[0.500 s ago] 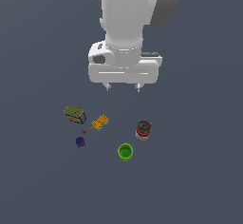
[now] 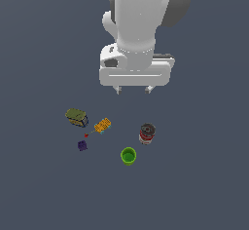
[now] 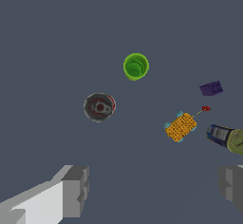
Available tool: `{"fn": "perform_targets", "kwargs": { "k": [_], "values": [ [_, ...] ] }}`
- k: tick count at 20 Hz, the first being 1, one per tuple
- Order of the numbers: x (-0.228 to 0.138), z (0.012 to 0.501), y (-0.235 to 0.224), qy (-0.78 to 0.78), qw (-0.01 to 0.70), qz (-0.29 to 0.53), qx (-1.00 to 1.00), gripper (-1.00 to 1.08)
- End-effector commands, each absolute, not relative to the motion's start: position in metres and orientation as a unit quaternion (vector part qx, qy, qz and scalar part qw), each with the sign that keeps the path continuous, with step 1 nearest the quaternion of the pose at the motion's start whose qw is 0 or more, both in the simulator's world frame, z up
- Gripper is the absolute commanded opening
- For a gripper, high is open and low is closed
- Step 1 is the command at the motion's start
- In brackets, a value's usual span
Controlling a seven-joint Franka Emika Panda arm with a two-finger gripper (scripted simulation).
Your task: Pick up a designated object from a clutter of objects.
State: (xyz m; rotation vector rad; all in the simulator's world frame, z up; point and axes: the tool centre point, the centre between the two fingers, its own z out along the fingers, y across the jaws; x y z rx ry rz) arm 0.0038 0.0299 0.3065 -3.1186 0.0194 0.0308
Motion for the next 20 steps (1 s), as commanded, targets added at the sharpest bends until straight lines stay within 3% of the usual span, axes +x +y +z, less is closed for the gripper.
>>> {"fn": "perform_targets", "kwargs": {
  "k": [1,11,20],
  "values": [
    [0.003,0.306,0.037,0.005,0.015,0.011,-1.0,1.0],
    [0.014,0.294,0.023,-0.007,0.015,0.01,-1.0,1.0],
    [0.044,0.252,-0.021,-0.043,0.016,0.006,-0.999,1.0]
  ]
}}
